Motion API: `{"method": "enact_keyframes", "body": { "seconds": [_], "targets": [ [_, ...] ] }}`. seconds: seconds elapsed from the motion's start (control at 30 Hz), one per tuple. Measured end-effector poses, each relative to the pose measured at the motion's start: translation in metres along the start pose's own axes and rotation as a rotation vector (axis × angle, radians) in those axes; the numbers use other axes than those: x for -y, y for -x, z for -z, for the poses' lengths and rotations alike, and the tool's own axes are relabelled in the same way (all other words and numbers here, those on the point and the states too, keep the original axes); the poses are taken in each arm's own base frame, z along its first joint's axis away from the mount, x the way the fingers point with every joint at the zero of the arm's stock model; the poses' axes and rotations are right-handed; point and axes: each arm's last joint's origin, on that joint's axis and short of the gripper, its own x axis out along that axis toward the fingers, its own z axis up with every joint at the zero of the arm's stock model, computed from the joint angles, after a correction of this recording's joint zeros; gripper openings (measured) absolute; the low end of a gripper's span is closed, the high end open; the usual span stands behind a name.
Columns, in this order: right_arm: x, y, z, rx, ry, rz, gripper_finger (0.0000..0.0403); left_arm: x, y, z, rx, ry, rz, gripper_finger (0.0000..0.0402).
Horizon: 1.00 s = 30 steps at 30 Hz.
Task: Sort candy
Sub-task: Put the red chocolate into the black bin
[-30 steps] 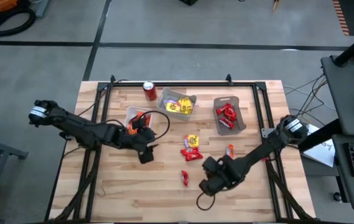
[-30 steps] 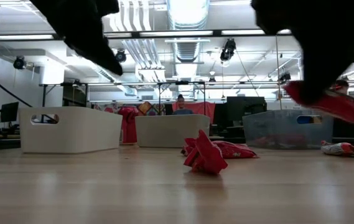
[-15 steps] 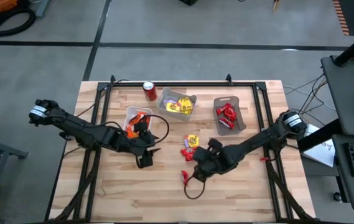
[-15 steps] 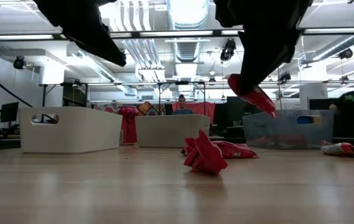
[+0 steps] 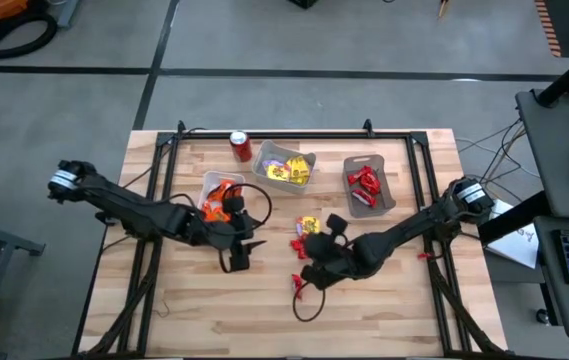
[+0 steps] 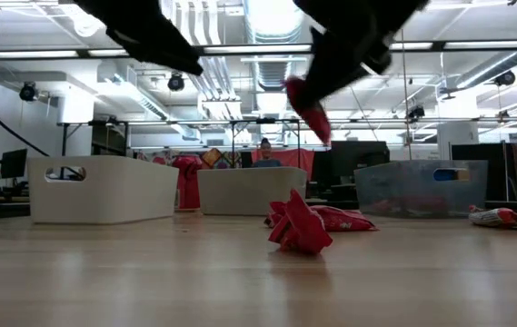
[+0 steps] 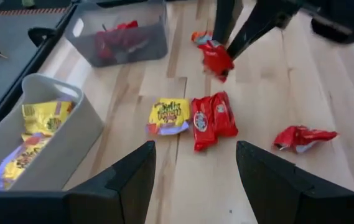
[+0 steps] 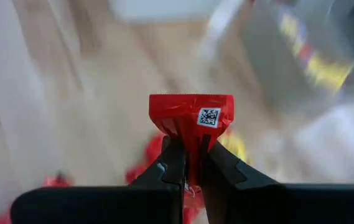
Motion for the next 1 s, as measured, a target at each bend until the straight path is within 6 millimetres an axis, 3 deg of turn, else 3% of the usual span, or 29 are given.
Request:
{"method": "enact_keyframes", "body": {
  "seconds": [0.13, 0.3, 0.47, 0.77, 0.9, 1.0],
  "targets": [
    [0.001, -0.003, -0.015, 0.127, 0.069, 0.045, 0.0023, 0.0, 0.003, -0.005, 0.011, 0.0, 0.021, 0.0206],
    [0.011, -0.004, -0.024, 0.133, 0.097, 0.052, 0.0023, 0.004, -0.003, -0.003, 0.057, 0.042, 0.035, 0.0206],
    [0.023, 0.007, -0.029, 0.099, 0.067, -0.015, 0.0023, 0.009, -0.003, 0.01, 0.026, 0.029, 0.045, 0.0206],
    [0.043, 0.032, -0.043, 0.151, 0.098, -0.016, 0.0023, 0.008, 0.002, 0.003, 0.072, 0.042, 0.056, 0.0206],
    [0.061, 0.049, -0.05, 0.165, 0.024, -0.022, 0.0023, 0.01, -0.003, 0.003, 0.088, 0.057, 0.025, 0.0206],
    [0.086, 0.058, -0.054, 0.104, -0.124, -0.07, 0.0023, 0.009, -0.004, 0.008, 0.072, 0.079, -0.105, 0.0206]
  ]
}}
